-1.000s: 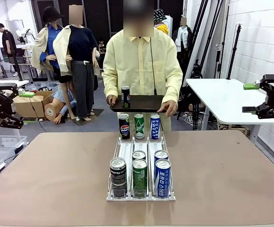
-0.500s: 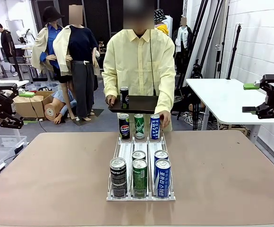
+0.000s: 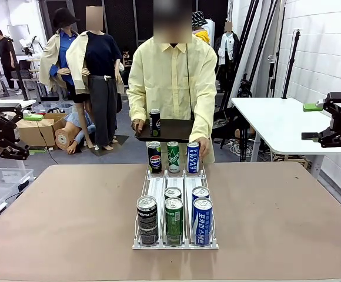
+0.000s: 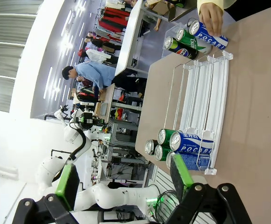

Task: Retrieve and hand over the desired beverage to the person.
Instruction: Pick up another can of the same type that the person held from the Automatic Can Dispenser.

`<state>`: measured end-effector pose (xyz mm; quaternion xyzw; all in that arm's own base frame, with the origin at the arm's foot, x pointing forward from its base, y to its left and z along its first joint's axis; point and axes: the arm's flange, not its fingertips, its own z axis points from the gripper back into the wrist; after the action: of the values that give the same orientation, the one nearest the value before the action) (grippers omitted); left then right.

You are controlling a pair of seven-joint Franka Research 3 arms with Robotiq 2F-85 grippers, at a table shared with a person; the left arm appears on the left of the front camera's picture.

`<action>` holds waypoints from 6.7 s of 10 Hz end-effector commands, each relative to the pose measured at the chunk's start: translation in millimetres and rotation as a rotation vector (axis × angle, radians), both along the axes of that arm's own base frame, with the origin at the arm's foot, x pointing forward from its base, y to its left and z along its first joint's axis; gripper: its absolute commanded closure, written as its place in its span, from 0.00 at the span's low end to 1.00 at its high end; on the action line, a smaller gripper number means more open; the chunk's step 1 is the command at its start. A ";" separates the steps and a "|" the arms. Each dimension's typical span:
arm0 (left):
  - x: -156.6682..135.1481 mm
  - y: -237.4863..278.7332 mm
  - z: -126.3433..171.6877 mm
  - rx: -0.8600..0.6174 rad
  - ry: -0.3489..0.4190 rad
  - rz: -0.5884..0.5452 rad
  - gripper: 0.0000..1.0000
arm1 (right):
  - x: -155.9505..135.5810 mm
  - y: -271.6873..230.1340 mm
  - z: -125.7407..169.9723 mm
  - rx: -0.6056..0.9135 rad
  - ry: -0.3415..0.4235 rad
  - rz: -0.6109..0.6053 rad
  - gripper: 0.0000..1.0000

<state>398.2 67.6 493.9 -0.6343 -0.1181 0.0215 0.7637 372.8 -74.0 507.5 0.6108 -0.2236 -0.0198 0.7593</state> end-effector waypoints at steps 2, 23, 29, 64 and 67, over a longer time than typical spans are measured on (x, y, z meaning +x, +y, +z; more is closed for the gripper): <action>-2.3 0.4 2.0 -0.006 -0.006 0.006 0.00 | 0.8 1.0 0.7 0.013 -0.010 0.004 0.00; -2.3 0.4 2.0 -0.006 -0.006 0.006 0.00 | 0.8 1.0 0.7 0.013 -0.010 0.004 0.00; -2.3 0.4 2.0 -0.006 -0.006 0.006 0.00 | 0.8 1.0 0.7 0.013 -0.010 0.004 0.00; -2.3 0.4 2.0 -0.006 -0.006 0.006 0.00 | 0.8 1.0 0.7 0.013 -0.010 0.004 0.00; -2.3 0.4 2.0 -0.006 -0.006 0.006 0.00 | 0.8 1.0 0.7 0.013 -0.010 0.004 0.00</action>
<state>398.2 67.6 493.9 -0.6339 -0.1181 0.0217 0.7640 372.8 -74.0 507.5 0.6108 -0.2236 -0.0198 0.7593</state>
